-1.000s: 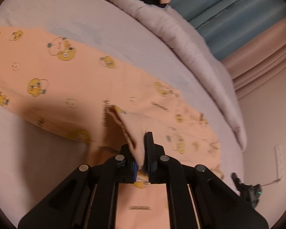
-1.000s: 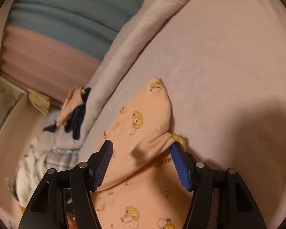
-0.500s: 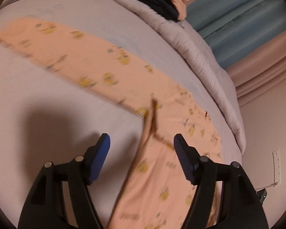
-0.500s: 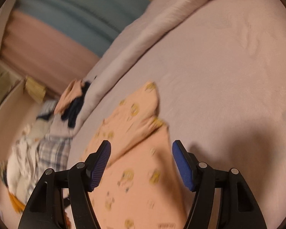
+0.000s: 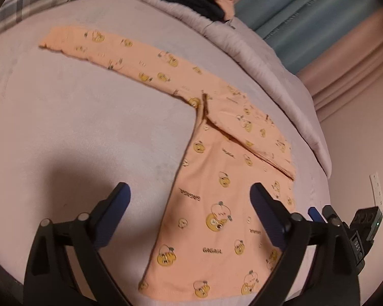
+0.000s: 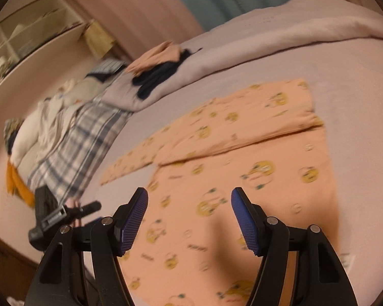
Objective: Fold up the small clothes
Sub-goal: 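Move the left gripper toward the other sleeve cuff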
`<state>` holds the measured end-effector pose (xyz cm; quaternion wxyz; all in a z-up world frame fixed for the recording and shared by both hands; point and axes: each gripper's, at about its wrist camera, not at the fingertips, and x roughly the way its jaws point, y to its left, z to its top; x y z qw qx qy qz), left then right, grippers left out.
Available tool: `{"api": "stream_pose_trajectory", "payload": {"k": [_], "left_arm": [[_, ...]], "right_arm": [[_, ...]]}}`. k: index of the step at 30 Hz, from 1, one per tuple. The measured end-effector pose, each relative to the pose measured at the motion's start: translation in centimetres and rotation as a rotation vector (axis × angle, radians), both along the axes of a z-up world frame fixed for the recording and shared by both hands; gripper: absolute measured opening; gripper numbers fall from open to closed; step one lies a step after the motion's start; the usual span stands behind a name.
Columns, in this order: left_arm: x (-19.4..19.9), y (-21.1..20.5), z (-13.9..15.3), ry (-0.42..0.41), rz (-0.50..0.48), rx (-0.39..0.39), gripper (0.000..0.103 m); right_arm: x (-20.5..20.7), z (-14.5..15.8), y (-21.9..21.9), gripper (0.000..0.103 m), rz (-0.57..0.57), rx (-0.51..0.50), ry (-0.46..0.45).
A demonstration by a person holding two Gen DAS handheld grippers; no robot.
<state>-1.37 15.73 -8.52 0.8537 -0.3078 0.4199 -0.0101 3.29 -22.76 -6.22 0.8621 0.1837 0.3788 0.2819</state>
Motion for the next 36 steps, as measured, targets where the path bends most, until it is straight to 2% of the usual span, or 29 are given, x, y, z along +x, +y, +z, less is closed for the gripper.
{"api": "stream_pose_trajectory", "payload": {"k": [3,10,16,19,22,25,26,29,30,33,36], "left_arm": [[-0.6,-0.7,1.0,-0.028,-0.023,0.032,0.102],[-1.5,-1.3,2.5,-0.093,-0.059,0.009,0.102],[-2.9,-1.4,4.3,-0.194,-0.065,0.022,0.102],[-3.6,-1.0,4.9,-0.248,-0.036,0.022,0.103],[-4.2,-0.6,5.2,-0.293,0.001,0.055,0.103],[-4.3,-0.6,5.3,-0.306,-0.004,0.12,0.103],[-4.3,-0.5,5.1,-0.322,-0.023,0.106,0.103],[-4.8,0.1,4.4,-0.392,-0.064,0.0,0.103],[-4.8,0.1,4.3,-0.396,-0.066,-0.01,0.103],[-4.5,0.1,4.1,-0.361,-0.068,0.036,0.103],[-4.5,0.7,3.5,-0.349,-0.059,0.005,0.103]], "right_arm": [[-0.9,0.3,1.1,0.076,0.033,-0.019,-0.009],[-2.0,1.3,2.5,0.078,0.062,-0.056,-0.032],[-2.4,1.9,2.9,0.08,0.058,-0.059,-0.048],[-2.5,2.0,3.3,0.08,0.058,-0.062,-0.054],[-2.5,2.2,3.5,0.08,0.06,-0.065,-0.059],[-2.5,2.2,3.6,0.08,0.058,-0.066,-0.057],[-2.5,2.2,3.6,0.08,0.058,-0.066,-0.056],[-2.4,2.2,4.0,0.08,0.056,-0.073,-0.052],[-2.4,2.2,4.1,0.08,0.056,-0.075,-0.052],[-2.2,2.1,4.6,0.08,0.06,-0.084,-0.045],[-2.0,2.0,5.0,0.08,0.066,-0.092,-0.04]]}}
